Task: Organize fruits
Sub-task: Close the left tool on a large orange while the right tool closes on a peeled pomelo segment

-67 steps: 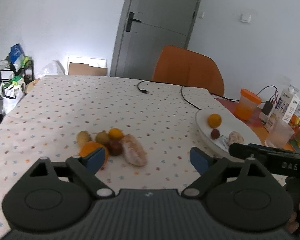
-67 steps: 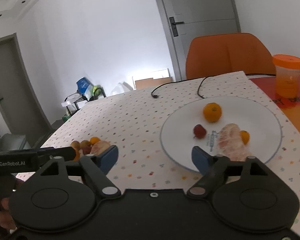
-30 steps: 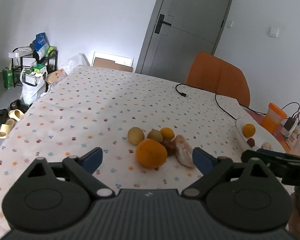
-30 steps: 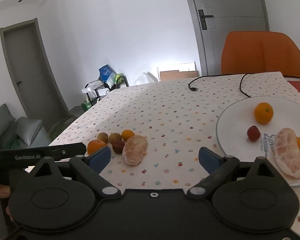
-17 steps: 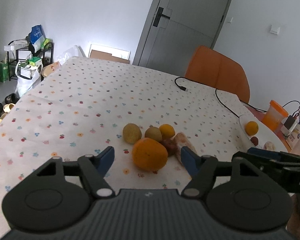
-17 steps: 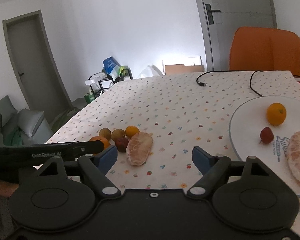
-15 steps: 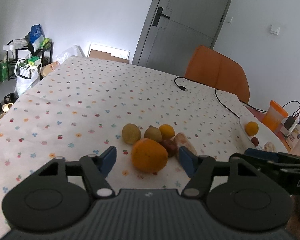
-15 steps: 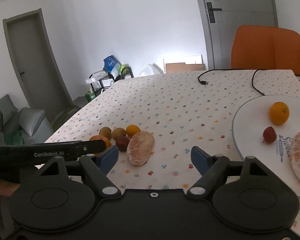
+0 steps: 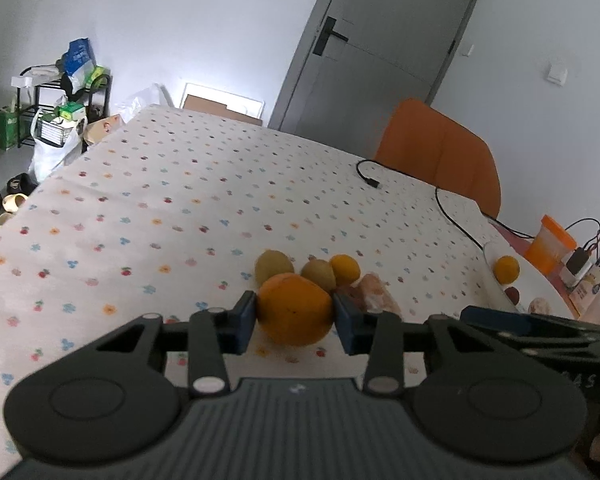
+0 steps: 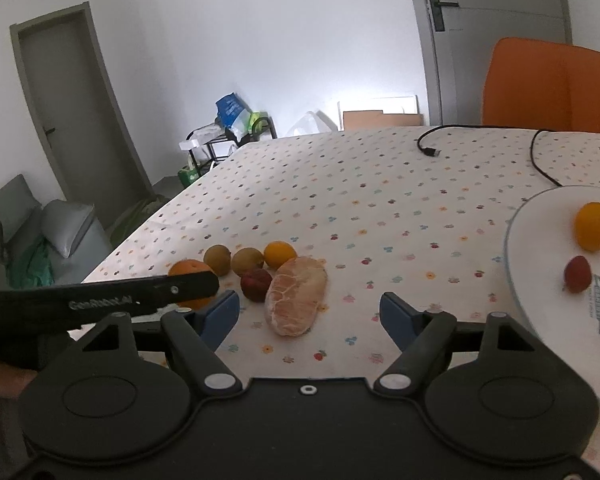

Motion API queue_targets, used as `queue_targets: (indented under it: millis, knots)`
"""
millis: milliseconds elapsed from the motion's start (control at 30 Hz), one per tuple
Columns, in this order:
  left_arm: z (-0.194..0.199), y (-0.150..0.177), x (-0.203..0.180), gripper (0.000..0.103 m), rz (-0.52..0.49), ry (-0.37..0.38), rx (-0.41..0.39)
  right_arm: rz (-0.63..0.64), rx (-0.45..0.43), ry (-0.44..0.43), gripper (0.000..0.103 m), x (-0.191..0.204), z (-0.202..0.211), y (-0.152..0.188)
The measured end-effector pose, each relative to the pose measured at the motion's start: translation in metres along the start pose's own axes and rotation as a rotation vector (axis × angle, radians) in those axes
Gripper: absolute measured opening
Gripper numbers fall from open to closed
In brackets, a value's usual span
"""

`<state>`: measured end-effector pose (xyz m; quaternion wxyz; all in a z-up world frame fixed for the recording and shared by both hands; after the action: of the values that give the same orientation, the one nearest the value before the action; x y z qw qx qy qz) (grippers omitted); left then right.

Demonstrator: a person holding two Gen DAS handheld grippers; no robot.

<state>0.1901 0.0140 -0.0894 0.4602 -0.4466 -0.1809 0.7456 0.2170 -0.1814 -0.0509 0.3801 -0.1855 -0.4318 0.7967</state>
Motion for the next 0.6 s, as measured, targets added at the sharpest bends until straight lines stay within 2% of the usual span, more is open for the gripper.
queue_targets:
  millis: [433,600]
  knots:
    - [0.012,-0.007,0.023,0.04,0.027,-0.037,-0.037,0.011,0.057,-0.017,0.058,0.009,-0.03,-0.001]
    - [0.014,-0.008,0.029,0.04,0.042,-0.038,-0.036,0.03,0.061,-0.008,0.058,0.013,-0.036,-0.002]
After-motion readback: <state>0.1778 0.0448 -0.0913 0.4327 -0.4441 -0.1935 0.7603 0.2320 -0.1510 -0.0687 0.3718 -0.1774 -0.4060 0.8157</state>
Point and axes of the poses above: each gripper's, at about its wrist camera, not at the fingertips, and z roughly against the way its jaws point, x to its left, y to its underside, the point moved 5 cm from there along -z, roughly the way its jaws point, and after that the axes turned 13 degrees about z, right-handed, at the moved point
